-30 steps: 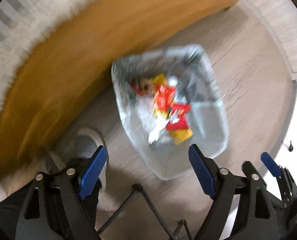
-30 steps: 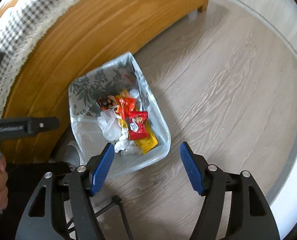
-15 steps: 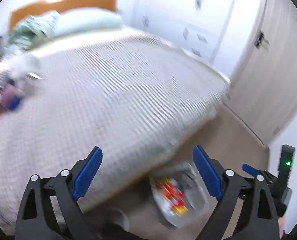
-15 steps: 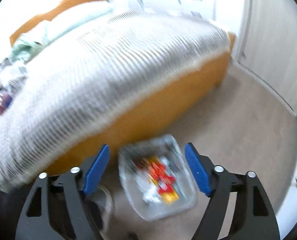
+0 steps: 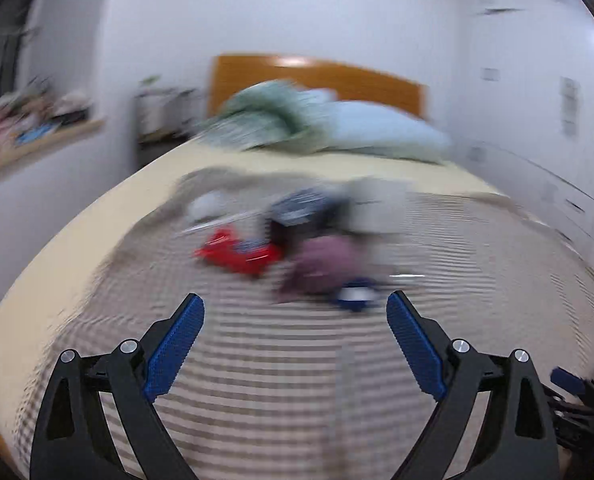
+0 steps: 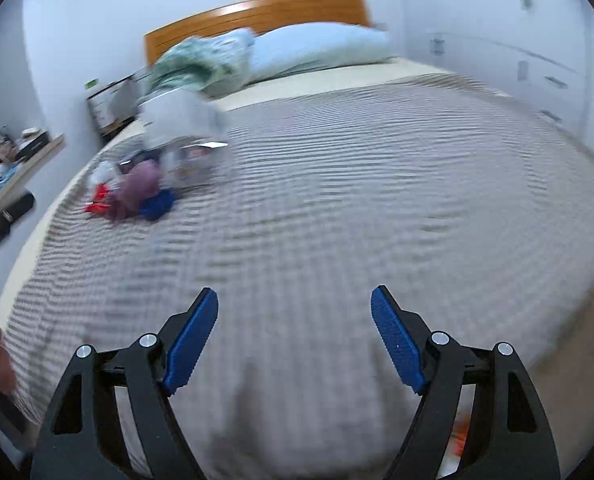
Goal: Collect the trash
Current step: 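Move both tools from the bin back over the bed, then grasp the blue lid with right while left grasps a clear plastic wrapper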
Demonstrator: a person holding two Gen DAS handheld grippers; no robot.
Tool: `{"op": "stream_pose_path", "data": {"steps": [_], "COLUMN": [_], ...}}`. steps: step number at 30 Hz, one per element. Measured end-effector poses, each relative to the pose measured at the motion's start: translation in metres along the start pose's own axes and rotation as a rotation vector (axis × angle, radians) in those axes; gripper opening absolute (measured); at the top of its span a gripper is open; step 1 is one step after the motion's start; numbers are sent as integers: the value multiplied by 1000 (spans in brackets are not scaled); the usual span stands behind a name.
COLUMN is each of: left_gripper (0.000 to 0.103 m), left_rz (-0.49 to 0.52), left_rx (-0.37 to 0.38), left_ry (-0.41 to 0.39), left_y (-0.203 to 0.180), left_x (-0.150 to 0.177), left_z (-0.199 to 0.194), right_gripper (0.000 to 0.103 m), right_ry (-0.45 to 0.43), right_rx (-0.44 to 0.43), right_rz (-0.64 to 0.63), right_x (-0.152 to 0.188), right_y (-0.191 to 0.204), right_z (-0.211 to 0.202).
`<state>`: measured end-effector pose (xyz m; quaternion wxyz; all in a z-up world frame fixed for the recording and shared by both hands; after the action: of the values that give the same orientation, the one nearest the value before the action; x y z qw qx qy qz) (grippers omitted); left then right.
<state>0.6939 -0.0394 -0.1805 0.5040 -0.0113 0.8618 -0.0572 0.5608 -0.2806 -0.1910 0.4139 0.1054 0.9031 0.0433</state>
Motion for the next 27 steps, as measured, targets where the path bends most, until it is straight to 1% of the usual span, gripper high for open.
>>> {"op": "stream_pose_path", "data": {"steps": [1,3,4,5,6,8,11,13,15,16,17,18,20,22,23,25,27], "left_gripper": [90,90,90,90,90,90,90,90,90,90,90,90,90,90,90,90,90], "left_rz": [-88,-211,-290,-319,-326,-301,-259,-217,-190,-184,-186,-192,-205,-206,-202,-201,-220], "left_rx": [-30,-40,-34,-28,-27,-42,-46,-43,-67,-79,-85,-89,-102,-123,-128,-133,-120], "left_ry": [53,107,118,112,100,87,109,130,141,151,164,174,183,185,183,183,199], "left_y": [26,55,70,77,81,83,84,82,91,94,97,102,111,121,125,133,141], "left_x": [4,8,7,5,0,-9,-14,-13,-12,-12,-13,-12,-10,-7,-6,-4,0], "left_z": [16,29,35,38,40,50,63,75,82,88,96,99,106,107,106,108,116], "right_gripper": [76,76,76,76,76,76,76,76,75,62,53,53,53,53,53,53,53], "right_ry": [16,34,39,52,59,88,149,197,195,199,203,205,205,198,190,176,151], "right_rx": [-21,-41,-49,-67,-84,-104,-146,-109,-117,-119,-113,-104,-130,-156,-154,-185,-199], "right_rz": [-21,-84,-111,-131,-141,-158,-186,-240,-241,-231,-223,-219,-226,-263,-267,-239,-226], "right_x": [-6,-20,-27,-34,-40,-49,-52,-53,-60,-63,-63,-65,-62,-56,-55,-57,-64], "right_y": [19,52,68,83,97,120,147,157,162,161,159,159,159,158,153,142,135], "right_z": [14,39,49,62,75,103,138,154,161,164,167,169,161,143,135,123,114]}}
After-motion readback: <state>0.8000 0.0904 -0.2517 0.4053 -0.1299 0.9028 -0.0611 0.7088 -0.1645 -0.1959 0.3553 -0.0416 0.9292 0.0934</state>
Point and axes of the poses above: each gripper's, at about its wrist camera, not at the fingertips, and z roughly the way its jaws point, y to its left, x to its underside, the point moved 5 cm from there along z, roughly the way its jaws point, and after that the axes turned 2 degrees about -y, right-handed, at the moved point
